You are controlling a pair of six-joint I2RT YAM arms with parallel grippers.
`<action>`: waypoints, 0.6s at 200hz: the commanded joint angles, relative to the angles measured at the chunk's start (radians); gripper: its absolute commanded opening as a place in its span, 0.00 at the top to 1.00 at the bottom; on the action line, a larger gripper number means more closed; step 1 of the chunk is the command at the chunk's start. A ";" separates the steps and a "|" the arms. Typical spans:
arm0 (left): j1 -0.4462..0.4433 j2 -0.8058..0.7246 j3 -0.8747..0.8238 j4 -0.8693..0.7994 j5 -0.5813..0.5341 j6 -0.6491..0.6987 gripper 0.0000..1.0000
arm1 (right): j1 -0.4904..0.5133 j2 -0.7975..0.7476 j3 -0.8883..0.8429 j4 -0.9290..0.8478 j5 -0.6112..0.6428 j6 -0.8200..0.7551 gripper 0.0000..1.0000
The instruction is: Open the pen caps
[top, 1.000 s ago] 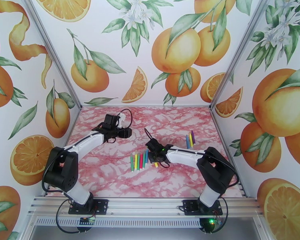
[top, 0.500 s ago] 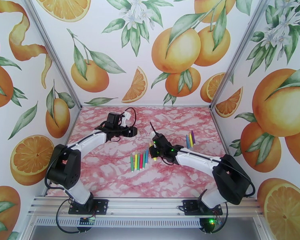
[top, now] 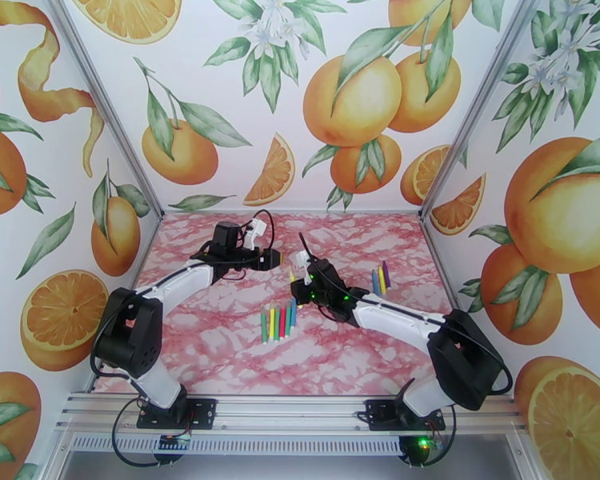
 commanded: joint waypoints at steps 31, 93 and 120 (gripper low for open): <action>-0.021 0.036 0.047 0.072 0.095 -0.041 0.32 | -0.001 0.024 0.043 0.101 -0.048 -0.025 1.00; -0.054 0.041 0.057 0.074 0.114 -0.043 0.35 | -0.001 0.030 0.046 0.117 -0.063 -0.024 1.00; -0.059 0.051 0.068 0.062 0.125 -0.036 0.40 | -0.002 0.021 0.044 0.118 -0.059 -0.024 1.00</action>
